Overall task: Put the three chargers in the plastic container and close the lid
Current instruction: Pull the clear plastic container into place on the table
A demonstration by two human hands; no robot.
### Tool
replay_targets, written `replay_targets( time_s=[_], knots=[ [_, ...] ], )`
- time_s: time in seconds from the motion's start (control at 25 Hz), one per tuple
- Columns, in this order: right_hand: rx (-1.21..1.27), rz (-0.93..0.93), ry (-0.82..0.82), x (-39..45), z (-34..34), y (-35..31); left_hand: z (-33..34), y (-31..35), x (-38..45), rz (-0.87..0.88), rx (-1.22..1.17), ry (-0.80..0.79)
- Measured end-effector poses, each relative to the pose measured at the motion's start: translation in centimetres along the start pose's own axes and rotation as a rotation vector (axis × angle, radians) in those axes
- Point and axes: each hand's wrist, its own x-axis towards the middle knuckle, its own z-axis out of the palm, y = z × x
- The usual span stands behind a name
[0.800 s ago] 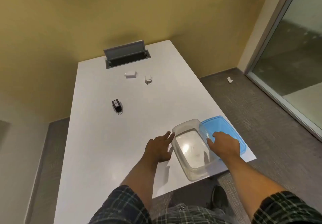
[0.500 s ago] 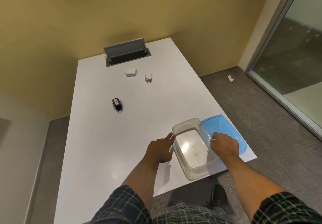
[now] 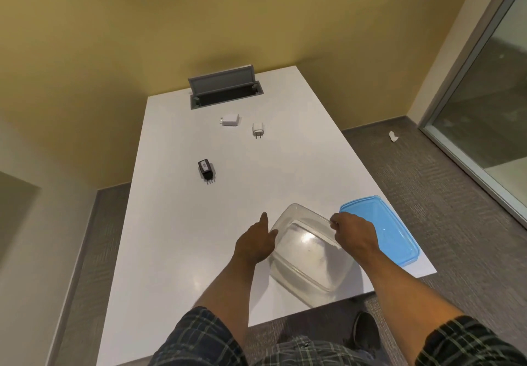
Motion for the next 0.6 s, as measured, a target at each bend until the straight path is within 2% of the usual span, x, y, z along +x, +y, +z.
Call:
replay_targets(
  time_s=[0.28, 0.4, 0.6],
  knots=[
    [-0.008, -0.245, 0.005, 2.7, 0.1, -5.3, -0.5, -3.6, -1.9, -0.132, -0.24, 0.099],
    [0.088, -0.208, -0.021, 3.2, 0.3, -7.7, -0.8, -5.2, -2.8, -0.214, -0.327, 0.151],
    [0.208, -0.019, -0.12, 3.0, 1.1, -8.0, -0.9, -6.8, -3.9, -0.32, -0.481, 0.182]
  ],
)
